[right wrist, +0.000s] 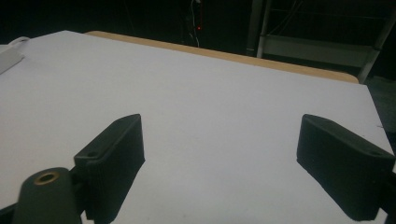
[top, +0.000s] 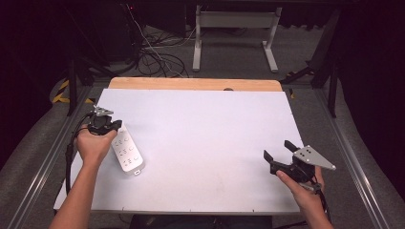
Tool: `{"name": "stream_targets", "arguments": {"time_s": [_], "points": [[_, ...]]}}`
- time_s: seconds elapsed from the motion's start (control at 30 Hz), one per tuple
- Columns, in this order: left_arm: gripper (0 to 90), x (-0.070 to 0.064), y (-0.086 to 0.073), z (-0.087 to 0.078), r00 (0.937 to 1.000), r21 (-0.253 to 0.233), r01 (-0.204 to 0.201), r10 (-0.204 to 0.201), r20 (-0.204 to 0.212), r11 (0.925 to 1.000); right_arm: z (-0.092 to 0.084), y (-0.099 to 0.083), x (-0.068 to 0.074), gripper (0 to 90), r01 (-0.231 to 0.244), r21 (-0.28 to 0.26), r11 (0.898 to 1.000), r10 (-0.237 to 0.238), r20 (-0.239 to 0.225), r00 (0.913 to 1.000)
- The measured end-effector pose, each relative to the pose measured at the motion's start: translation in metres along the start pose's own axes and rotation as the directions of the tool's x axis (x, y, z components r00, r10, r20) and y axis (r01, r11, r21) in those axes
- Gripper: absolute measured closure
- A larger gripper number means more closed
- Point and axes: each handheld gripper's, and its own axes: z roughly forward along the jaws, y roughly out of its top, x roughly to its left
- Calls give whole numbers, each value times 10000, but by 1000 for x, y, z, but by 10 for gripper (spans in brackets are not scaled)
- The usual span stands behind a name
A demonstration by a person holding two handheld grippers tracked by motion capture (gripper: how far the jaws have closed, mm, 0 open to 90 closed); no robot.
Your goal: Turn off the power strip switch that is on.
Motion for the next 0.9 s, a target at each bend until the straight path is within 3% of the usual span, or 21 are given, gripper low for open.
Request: {"name": "stream_targets", "arguments": {"time_s": [0.2, 0.43, 0.7, 0.9], "points": [[900, -1, -1, 4, 9999, 504, -119, 116, 74, 9987, 1, -1, -3, 147, -181, 38, 9998, 181, 15, 9998], [900, -4, -2, 8, 9992, 606, -406, 405, 43, 9973, 1, -1, -1, 147, -160, 68, 9998, 160, -4, 9999], [900, -4, -2, 10, 9992, 690, -387, 377, 154, 9969, 0, -1, -3, 117, -364, 118, 9993, 363, 112, 9993], [900, -5, -3, 11, 9990, 731, -452, 453, -7, 9963, -1, 0, -3, 104, -408, 88, 9991, 406, 153, 9991]]}}
